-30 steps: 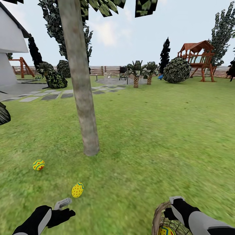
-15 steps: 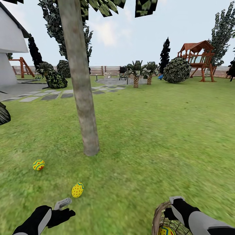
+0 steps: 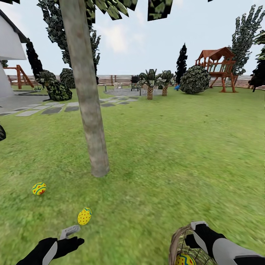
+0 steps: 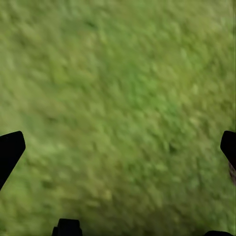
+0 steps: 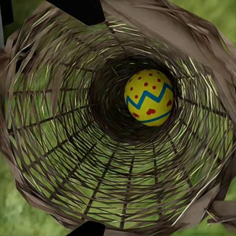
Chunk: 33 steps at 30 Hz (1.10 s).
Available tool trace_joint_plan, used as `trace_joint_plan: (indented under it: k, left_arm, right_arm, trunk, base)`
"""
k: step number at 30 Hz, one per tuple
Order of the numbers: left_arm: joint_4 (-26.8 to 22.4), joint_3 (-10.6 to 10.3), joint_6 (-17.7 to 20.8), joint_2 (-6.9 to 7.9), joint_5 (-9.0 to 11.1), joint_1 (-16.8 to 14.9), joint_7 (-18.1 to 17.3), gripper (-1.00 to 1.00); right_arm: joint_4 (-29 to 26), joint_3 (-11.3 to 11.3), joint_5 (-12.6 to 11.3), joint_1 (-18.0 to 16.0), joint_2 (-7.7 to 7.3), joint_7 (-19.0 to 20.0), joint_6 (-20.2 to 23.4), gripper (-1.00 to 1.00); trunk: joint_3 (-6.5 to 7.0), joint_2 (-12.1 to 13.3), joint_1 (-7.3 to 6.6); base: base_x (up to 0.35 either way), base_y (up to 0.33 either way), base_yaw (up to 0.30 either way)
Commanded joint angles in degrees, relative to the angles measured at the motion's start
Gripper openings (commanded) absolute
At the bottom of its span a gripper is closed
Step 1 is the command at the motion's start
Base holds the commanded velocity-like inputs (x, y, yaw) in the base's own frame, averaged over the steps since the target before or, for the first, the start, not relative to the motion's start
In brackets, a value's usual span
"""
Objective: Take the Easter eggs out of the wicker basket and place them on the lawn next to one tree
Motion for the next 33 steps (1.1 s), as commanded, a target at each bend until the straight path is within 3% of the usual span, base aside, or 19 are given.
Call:
trace_joint_plan:
  k: [1,16,24,33]
  left_arm:
    - [-0.05,0.39,0.47,-0.02,0.27,-0.02,-0.15,1.0]
    - [0.06,0.52,0.18,-0.06,0.32,-0.02,-0.16,1.0]
    - [0.09,0.49,0.11,-0.4,0.21,-0.02,-0.16,1.0]
    - [0.08,0.52,0.09,-0.51,0.31,-0.02,-0.16,1.0]
  right_arm:
    - [-0.12,0.4,0.1,-0.01,-0.01,0.0,0.42,1.0]
    - [-0.21,0.29,-0.01,-0.01,-0.17,0.08,0.49,1.0]
    - [-0.21,0.28,-0.01,-0.01,-0.18,0.08,0.42,1.0]
    - [-0.21,0.37,0.05,-0.01,-0.1,0.08,0.49,1.0]
  trunk:
    - [-0.05,-0.03,0.0]
    - [-0.05,-0.03,0.0]
    - [-0.05,-0.03,0.0]
    - [-0.05,-0.03,0.0]
  base:
    - [0.0,0.0,-0.013]
    - [0.0,0.0,-0.002]
    - [0.0,0.0,-0.226]
    - [0.0,0.0,-0.022]
